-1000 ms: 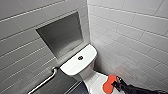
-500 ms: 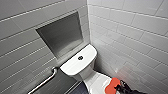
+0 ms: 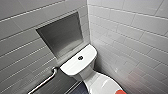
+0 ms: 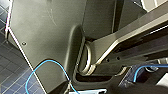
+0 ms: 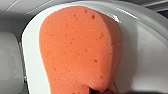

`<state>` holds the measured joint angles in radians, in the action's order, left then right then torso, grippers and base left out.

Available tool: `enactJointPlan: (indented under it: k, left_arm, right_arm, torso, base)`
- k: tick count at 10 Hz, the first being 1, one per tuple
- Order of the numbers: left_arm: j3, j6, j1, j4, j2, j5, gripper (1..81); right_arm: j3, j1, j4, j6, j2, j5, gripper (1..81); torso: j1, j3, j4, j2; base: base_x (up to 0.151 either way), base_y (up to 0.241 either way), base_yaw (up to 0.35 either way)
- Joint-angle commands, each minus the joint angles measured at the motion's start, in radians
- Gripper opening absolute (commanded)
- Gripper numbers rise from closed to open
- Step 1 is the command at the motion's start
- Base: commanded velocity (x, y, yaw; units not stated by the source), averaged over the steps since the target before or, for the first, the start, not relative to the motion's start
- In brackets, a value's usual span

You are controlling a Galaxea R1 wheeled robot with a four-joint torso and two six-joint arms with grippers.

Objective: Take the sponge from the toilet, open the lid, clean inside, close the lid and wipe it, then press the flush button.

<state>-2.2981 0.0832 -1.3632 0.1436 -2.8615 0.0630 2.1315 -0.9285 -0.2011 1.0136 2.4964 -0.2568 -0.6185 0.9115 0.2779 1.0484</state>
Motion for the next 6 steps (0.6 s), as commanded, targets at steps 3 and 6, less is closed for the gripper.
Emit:
enactJointPlan:
  k: [3,6]
  left_arm:
    - [0.008,-0.002,-0.009,0.008,0.014,0.078,81.1]
    - [0.008,-0.003,-0.009,0.030,0.007,0.078,81.1]
  right_arm:
    - [-0.036,-0.135,0.052,0.003,-0.132,-0.162,1.0]
    - [-0.108,-0.272,0.055,0.002,-0.219,-0.292,1.0]
  torso:
    - [0.000,0.000,0.000,0.000]
    - [0.000,0.000,0.000,0.000]
  base:
    - [0.000,0.000,0.000]
    - [0.000,0.000,0.000]
